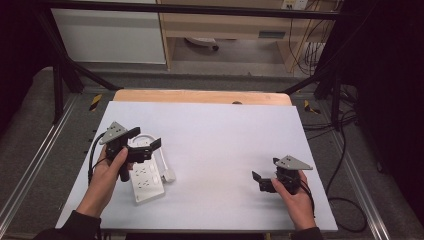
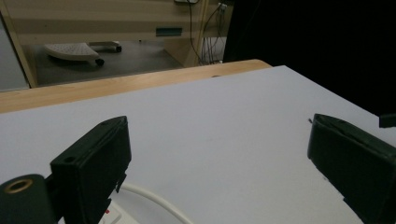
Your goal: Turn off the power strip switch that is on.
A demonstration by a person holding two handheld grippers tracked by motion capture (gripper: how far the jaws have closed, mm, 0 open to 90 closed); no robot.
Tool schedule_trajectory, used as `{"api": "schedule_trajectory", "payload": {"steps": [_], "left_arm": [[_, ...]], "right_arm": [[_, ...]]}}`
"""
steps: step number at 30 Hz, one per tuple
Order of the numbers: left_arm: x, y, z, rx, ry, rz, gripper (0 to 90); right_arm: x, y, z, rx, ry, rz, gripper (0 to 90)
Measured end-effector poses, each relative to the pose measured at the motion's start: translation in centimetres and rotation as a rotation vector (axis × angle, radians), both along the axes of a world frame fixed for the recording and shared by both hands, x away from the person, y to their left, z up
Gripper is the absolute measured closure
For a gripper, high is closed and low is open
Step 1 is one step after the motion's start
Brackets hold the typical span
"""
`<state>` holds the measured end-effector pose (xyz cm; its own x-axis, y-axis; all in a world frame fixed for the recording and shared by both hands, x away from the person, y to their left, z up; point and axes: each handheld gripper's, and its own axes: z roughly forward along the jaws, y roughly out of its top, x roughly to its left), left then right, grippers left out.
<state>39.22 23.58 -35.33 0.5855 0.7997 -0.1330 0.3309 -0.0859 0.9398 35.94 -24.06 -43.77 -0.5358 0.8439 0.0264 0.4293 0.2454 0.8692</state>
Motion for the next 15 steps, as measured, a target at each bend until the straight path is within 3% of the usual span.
{"api": "schedule_trajectory", "payload": {"steps": [3, 15], "left_arm": [[-0.5, 0.3, 0.6, -0.006, -0.006, -0.007, 6.0], [-2.8, 3.5, 1.8, -0.025, -0.033, 0.05, 5.9]], "right_arm": [[0.0, 0.1, 0.0, 0.004, 0.006, 0.0, 4.4], [0.0, 0.1, 0.0, -0.001, 0.002, 0.0, 4.1]]}}
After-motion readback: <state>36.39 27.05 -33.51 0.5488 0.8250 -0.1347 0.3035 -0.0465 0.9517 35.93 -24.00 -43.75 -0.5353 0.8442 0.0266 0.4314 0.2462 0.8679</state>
